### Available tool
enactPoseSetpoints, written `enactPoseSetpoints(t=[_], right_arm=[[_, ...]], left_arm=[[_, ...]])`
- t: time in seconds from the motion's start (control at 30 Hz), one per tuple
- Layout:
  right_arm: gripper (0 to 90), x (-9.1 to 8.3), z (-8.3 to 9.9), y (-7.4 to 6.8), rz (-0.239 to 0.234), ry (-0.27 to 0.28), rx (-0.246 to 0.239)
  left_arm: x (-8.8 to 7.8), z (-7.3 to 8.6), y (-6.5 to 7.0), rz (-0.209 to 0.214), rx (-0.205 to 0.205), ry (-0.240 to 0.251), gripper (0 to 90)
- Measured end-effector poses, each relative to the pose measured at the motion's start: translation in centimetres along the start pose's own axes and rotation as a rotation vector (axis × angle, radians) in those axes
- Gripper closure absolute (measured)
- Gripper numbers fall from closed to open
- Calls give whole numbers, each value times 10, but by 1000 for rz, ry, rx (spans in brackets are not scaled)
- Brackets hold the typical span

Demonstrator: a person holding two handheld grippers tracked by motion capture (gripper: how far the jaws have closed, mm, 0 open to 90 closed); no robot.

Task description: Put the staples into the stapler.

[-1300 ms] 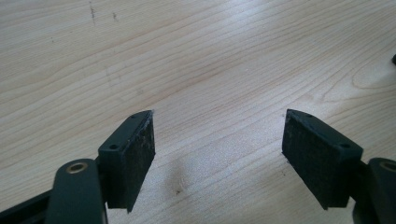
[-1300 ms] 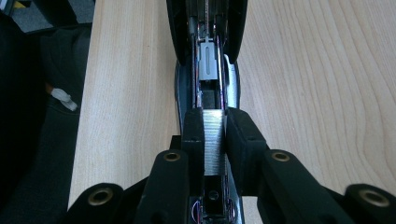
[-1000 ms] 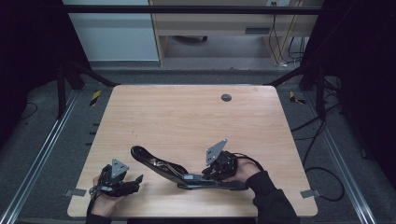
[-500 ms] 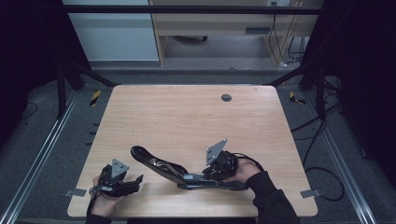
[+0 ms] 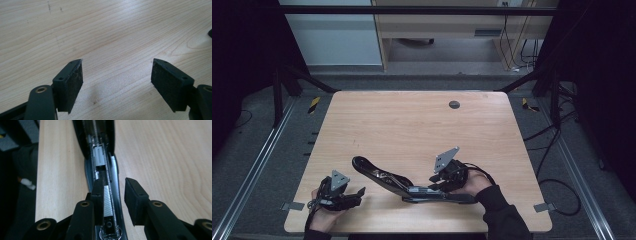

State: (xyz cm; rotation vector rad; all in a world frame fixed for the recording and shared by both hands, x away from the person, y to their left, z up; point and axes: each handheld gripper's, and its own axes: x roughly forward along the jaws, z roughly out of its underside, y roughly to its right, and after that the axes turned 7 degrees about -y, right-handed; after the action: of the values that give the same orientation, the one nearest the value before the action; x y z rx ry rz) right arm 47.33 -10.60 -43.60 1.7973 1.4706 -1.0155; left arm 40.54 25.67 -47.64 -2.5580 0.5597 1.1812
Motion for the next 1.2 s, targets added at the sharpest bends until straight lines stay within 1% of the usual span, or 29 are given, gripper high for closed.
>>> enactPoseSetpoints(t=[0.03, 0.1, 0.17, 0.2, 0.23, 0.27, 0.33, 0.37, 0.4, 0.43, 0.47, 0.53, 0.6, 0.67, 0.77, 0.83, 0.9, 1.0, 1.1, 1.2], right_arm=[[691, -1, 0, -1, 16, 14, 26], [682, -3, 2, -2, 51, 42, 62], [652, -5, 4, -3, 94, 65, 109], [646, -7, 5, -3, 125, 75, 123], [644, -8, 6, -3, 151, 90, 156], [632, -10, 8, -4, 168, 109, 179], [614, -15, 12, -5, 228, 141, 226], [586, -17, 14, -6, 249, 157, 249], [523, -20, 17, -6, 269, 177, 273], [440, -22, 19, -7, 299, 182, 304], [436, -23, 21, -7, 317, 181, 336], [432, -28, 26, -8, 334, 188, 347], [412, -31, 32, -9, 365, 218, 366], [397, -33, 38, -10, 396, 227, 402], [359, -37, 47, -11, 430, 242, 445], [354, -39, 52, -12, 442, 248, 456], [353, -41, 58, -15, 460, 270, 459], [331, -44, 66, -16, 486, 276, 487], [313, -46, 74, -17, 514, 280, 511], [301, -45, 83, -20, 546, 264, 536]], left_arm=[[0, 0, 0, 0, 0, 0, 250], [0, 0, 0, 3, -4, 2, 251], [-1, 0, 1, 5, -6, 3, 251], [-1, 0, 1, 7, -2, 2, 252], [-2, 0, 1, 8, -2, 4, 253], [-2, 0, 1, 10, -4, 7, 254], [-3, 0, 2, 12, -4, 11, 255], [-3, 0, 2, 14, -5, 12, 255], [-3, 0, 2, 15, -6, 14, 255], [-4, 0, 2, 15, -5, 14, 256], [-4, 0, 3, 14, -3, 14, 256], [-4, -1, 3, 14, -3, 14, 256], [-5, -1, 3, 15, -3, 17, 256], [-6, -1, 3, 15, -6, 23, 256], [-8, -1, 4, 19, -6, 32, 256], [-9, -1, 5, 21, -5, 35, 255], [-10, -1, 5, 25, -6, 40, 255], [-12, -1, 6, 31, -11, 52, 254], [-16, -1, 7, 44, -20, 80, 253], [-19, -2, 7, 58, -22, 105, 253]])
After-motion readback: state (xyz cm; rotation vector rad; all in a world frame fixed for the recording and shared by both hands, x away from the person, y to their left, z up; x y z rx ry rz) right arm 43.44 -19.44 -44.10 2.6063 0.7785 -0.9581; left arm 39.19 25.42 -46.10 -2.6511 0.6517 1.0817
